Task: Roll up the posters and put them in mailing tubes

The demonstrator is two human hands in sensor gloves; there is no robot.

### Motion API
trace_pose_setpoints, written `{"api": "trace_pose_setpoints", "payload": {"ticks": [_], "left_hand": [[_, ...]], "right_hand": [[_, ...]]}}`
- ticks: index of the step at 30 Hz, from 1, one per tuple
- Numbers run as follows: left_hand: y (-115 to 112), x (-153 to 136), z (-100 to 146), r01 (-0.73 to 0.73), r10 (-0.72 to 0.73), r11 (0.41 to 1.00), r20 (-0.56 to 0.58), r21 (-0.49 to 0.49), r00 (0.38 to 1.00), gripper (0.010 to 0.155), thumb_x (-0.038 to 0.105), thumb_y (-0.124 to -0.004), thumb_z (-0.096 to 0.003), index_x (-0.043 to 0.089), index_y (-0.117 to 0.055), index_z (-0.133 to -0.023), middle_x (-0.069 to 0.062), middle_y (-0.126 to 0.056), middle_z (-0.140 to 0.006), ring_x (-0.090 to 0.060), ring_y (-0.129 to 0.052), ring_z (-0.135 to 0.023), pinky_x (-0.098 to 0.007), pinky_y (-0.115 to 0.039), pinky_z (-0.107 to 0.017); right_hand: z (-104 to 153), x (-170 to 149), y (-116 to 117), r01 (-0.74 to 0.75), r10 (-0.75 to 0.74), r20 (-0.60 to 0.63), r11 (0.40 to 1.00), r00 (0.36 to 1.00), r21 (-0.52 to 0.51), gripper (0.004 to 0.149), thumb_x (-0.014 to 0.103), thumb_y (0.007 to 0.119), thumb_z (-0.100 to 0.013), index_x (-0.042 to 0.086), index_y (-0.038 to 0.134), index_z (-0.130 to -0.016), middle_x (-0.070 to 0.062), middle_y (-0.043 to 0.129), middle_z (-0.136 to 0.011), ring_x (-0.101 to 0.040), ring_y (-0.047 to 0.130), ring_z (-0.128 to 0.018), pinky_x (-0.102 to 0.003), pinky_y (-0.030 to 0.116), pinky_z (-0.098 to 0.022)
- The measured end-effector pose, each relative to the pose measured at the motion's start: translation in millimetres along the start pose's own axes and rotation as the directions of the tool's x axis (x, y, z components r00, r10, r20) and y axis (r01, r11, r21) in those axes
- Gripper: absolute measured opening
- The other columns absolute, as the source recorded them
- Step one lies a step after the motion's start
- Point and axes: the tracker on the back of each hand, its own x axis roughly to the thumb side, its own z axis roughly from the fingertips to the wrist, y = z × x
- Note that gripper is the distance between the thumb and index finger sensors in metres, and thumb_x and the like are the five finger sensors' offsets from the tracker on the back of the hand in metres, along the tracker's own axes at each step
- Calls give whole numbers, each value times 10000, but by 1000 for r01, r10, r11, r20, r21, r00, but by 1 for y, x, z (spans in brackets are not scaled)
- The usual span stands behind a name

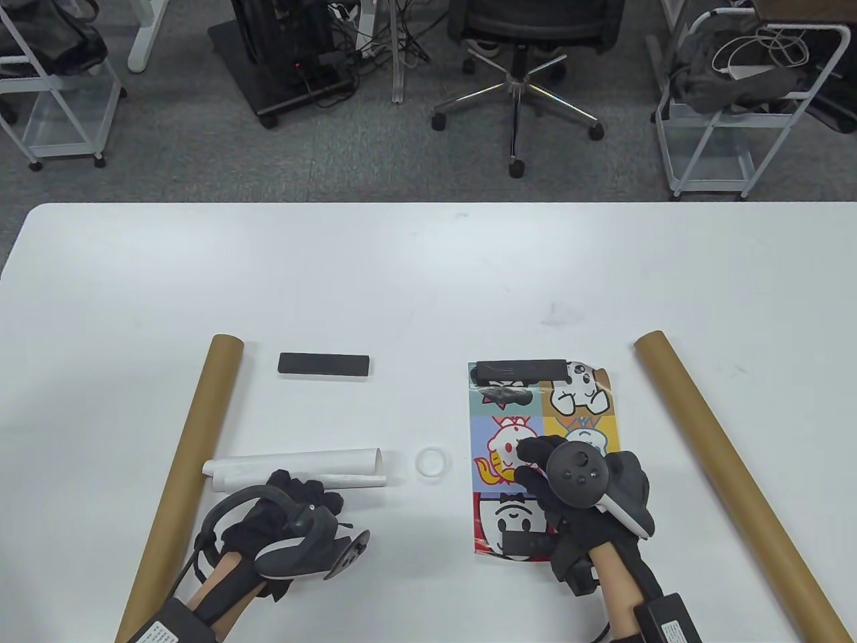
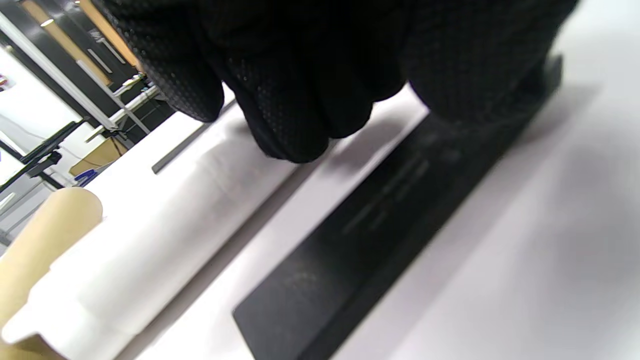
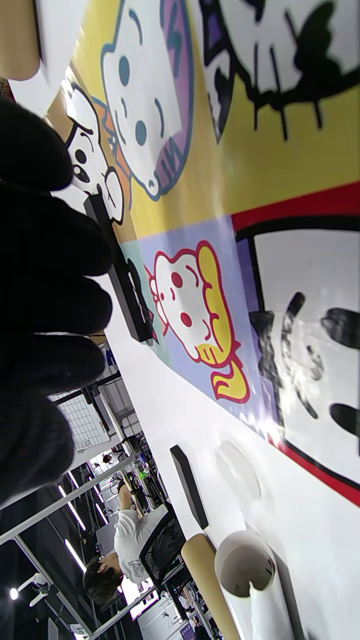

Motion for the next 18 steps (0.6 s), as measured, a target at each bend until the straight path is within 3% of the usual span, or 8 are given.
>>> {"api": "trace_pose_setpoints", "payload": {"ticks": [10, 18], "left_hand": [[1, -42, 8, -29, 34, 999, -185, 34, 982, 641, 510, -771, -413, 354, -658, -1024, 69, -836, -1025, -175, -962, -894, -483, -734, -782], [-18, -47, -2, -13, 13, 1000, -217, 0, 976, 683, 520, -772, -400, 347, -633, -1046, 47, -798, -1068, -200, -934, -935, -496, -717, -792]], "right_hand": [[0, 0, 0, 0, 0, 0, 1000, 1000, 1, 542, 360, 681, -508, 111, 671, -989, -219, 719, -1035, -524, 727, -895, -723, 557, -668], [0, 0, 1, 2, -2, 1, 1000, 1000, 9, 540, 360, 682, -508, 112, 675, -987, -216, 725, -1031, -520, 737, -889, -721, 562, -666]]}}
